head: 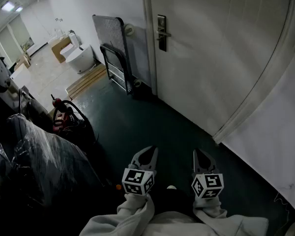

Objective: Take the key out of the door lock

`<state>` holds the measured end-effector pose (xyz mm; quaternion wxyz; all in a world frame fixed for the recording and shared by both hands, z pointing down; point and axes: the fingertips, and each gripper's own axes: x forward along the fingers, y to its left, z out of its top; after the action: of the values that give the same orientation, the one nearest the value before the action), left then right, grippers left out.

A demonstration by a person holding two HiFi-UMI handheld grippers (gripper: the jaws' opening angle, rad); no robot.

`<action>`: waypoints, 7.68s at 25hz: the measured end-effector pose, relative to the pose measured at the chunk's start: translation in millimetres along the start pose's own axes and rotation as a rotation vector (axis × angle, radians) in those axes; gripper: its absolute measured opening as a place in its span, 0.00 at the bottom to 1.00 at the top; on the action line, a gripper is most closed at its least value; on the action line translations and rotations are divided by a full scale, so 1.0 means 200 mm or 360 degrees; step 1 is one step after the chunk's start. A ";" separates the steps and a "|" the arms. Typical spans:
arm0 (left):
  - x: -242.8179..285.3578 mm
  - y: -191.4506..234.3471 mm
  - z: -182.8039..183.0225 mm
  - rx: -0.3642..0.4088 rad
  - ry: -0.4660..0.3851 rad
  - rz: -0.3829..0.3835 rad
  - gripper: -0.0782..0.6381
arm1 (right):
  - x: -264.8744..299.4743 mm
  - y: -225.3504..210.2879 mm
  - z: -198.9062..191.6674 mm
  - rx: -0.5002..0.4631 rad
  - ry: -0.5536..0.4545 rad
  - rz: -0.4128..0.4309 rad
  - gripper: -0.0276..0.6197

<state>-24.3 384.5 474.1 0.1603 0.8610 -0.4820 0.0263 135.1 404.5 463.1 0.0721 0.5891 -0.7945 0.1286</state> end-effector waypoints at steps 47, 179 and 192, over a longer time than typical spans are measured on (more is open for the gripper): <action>0.30 0.10 0.01 -0.0043 0.0046 0.0056 0.14 | 0.25 -0.17 -0.04 0.0070 0.0075 0.0014 0.12; 2.70 1.58 0.83 -0.0196 0.0018 0.0289 0.14 | 3.09 -0.93 0.80 0.0046 0.0161 0.0285 0.12; 2.83 1.62 0.88 -0.0210 0.0070 0.0099 0.14 | 3.13 -0.98 0.81 0.0109 0.0159 0.0126 0.12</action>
<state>-13.1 -289.2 501.8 0.2262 0.8324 -0.5055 0.0184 142.8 -269.6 498.1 0.0864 0.5521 -0.8078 0.1877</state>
